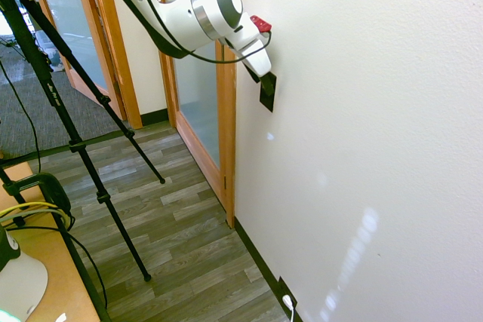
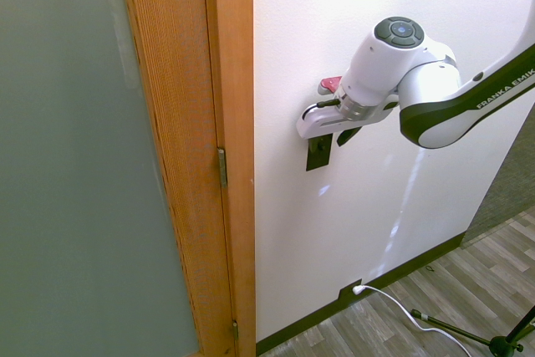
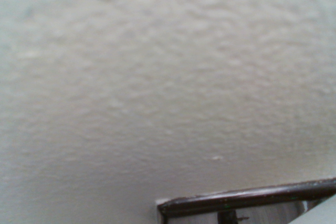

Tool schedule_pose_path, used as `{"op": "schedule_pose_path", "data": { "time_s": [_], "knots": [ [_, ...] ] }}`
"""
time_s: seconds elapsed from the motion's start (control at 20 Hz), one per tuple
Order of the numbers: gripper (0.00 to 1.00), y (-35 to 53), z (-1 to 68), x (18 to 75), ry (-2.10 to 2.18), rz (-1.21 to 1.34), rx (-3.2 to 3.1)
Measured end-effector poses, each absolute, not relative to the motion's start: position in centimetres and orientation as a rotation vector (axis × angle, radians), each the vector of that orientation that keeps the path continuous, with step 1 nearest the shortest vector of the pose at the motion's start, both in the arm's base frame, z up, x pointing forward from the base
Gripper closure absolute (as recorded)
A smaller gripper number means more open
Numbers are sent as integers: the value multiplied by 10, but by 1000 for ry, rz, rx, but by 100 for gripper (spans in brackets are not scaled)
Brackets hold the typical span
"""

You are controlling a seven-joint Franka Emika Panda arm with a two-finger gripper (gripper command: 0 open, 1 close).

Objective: Turn off the light

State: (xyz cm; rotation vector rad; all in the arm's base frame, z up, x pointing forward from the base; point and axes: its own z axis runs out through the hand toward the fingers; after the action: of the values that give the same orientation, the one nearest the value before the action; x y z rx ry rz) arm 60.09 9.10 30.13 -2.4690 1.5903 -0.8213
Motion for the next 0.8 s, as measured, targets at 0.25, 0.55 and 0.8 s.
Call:
{"op": "schedule_pose_path", "data": {
  "time_s": [0.25, 0.55, 0.8],
  "knots": [
    [100, 89, 293, 601, 1588, -824, -2465],
    [100, 93, 293, 601, 1585, -842, -2446],
    [100, 94, 295, 602, 1588, -847, -2440]
  ]
}}
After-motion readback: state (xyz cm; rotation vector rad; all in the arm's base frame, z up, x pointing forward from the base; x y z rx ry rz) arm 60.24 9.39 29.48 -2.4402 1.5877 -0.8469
